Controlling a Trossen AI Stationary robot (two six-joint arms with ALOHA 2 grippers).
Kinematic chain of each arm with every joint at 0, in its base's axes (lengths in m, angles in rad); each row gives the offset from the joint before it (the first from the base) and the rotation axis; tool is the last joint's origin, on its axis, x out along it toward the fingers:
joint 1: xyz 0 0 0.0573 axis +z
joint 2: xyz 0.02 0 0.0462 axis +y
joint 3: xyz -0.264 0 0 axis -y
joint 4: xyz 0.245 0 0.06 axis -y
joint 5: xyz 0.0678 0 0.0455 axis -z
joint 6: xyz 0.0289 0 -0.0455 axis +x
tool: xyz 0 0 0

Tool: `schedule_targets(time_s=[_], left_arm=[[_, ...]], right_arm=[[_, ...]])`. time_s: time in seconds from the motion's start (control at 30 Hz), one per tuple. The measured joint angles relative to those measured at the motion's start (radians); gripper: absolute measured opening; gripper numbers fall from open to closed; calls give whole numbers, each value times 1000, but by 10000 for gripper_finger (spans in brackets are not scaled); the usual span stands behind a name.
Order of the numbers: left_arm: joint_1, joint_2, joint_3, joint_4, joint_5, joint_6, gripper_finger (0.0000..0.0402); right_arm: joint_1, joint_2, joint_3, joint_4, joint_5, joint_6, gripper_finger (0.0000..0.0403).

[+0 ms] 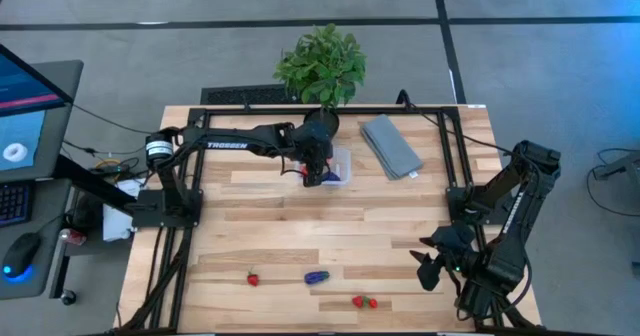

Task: Pick and placing Produce into tupperware
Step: Put the pink peach into the transparent bin

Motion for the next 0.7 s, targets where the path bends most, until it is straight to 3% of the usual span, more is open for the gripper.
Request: schedule_targets(time_s=[0.7], left_arm=[[23,0,0,-14,1,2,87]], right_arm=[[-6,0,0,-2,3,0,244]])
